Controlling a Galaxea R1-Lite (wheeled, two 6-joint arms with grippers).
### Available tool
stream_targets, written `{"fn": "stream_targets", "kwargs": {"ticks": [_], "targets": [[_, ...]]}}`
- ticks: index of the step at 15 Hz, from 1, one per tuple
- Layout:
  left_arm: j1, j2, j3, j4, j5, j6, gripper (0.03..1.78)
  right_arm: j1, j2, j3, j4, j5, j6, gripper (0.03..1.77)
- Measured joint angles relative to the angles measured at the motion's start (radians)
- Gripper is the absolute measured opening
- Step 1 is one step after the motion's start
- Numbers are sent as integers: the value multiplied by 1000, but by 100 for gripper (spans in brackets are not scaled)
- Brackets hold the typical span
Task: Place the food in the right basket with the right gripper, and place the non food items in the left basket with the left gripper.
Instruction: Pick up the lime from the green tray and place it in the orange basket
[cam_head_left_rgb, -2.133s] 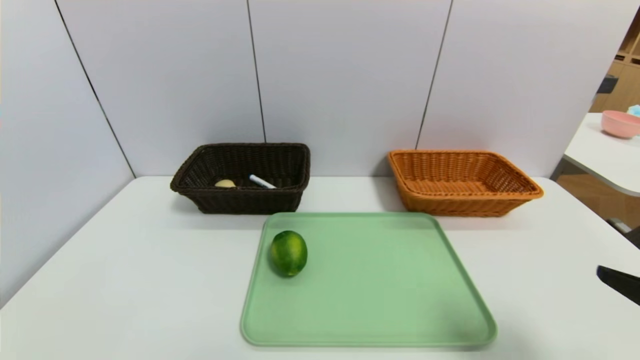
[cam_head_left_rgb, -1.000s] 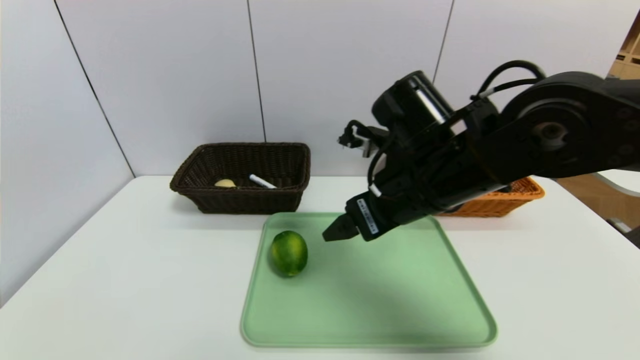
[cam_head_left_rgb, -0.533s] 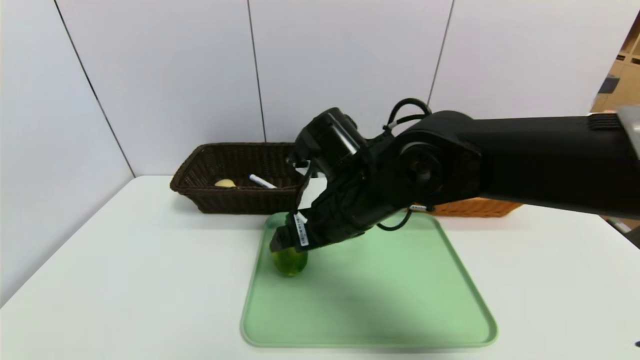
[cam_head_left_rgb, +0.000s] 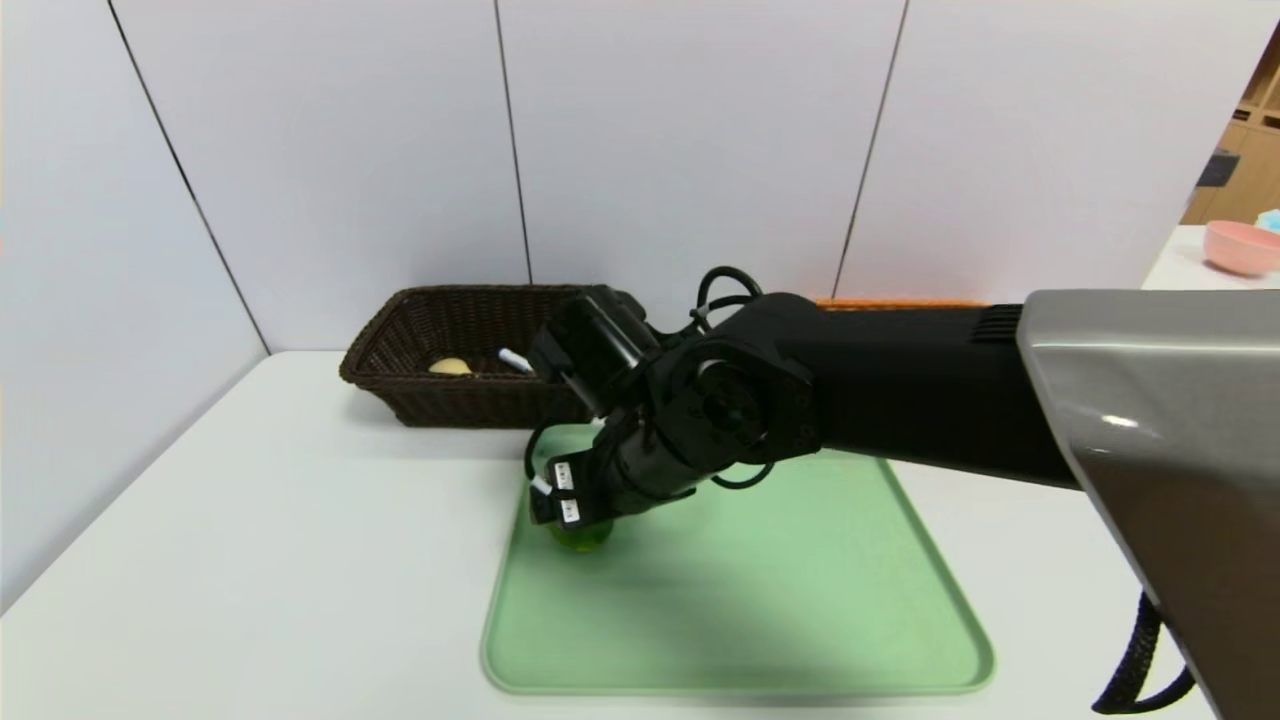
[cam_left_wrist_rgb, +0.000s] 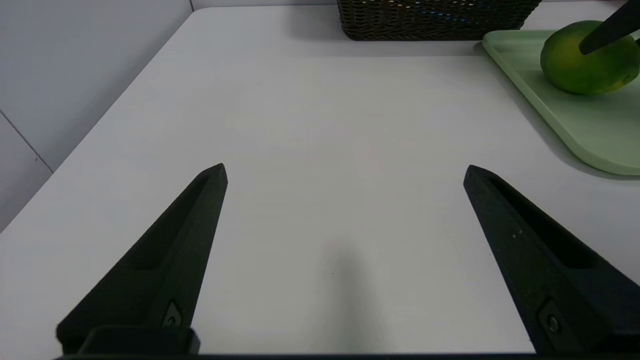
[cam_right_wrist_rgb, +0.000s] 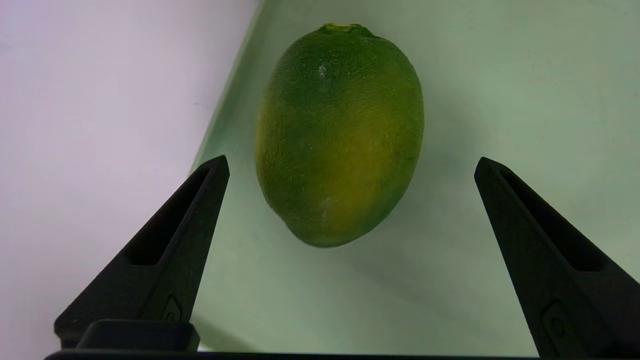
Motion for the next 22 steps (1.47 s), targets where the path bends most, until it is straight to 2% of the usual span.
{"fn": "stream_targets", "kwargs": {"ticks": [8,11,12,14,18,22], "targets": [[0,0,0,0,0,0,169,11,43,-2,-29,-10,2,169],[0,0,0,0,0,0,169,11,54,-2,-31,-28,-5,117],[0,0,0,0,0,0,169,10,58,-2,-33,-49,-6,107],[0,0,0,0,0,0,169,10,64,-2,-36,-71,-9,101],[0,0,0,0,0,0,169,7,53,-1,-27,-72,-9,99],[0,0,0,0,0,0,169,-10,-42,0,-26,-72,-9,99]]}}
